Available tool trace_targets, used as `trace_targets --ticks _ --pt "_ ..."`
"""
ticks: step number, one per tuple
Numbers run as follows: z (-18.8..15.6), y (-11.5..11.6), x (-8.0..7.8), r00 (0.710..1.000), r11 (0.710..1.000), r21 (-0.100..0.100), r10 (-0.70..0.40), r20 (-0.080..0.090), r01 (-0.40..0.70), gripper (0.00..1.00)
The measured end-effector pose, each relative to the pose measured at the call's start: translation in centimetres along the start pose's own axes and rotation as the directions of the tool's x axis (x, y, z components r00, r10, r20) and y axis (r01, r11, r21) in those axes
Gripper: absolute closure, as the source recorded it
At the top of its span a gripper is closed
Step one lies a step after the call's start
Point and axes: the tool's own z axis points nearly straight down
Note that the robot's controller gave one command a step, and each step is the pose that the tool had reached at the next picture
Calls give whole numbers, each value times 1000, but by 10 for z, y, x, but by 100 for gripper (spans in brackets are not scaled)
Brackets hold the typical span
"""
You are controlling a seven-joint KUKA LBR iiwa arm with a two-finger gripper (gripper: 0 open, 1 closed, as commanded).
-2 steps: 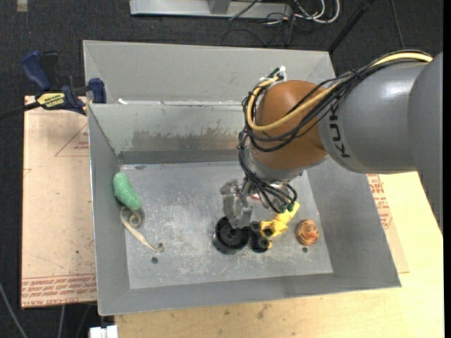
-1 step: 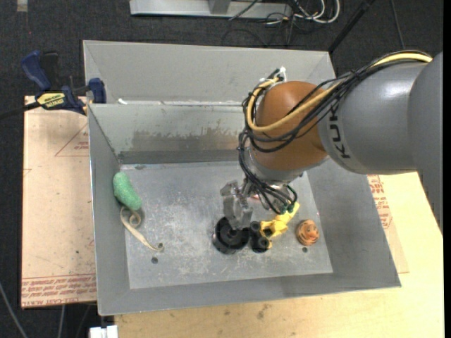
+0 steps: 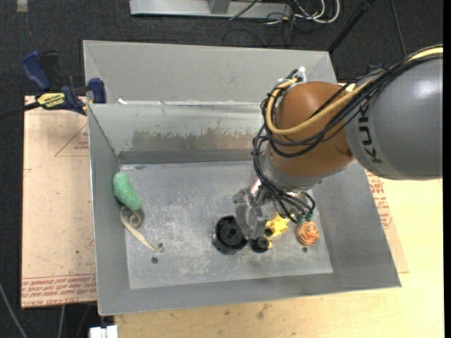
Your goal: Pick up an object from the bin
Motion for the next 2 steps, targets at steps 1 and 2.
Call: trace_targets --ticks 1,2 --pt "-31 -7 -39 1000 1000 3 11 13 -11 0" --pt "-31 -7 -38 1000 1000 2 11 10 -11 0"
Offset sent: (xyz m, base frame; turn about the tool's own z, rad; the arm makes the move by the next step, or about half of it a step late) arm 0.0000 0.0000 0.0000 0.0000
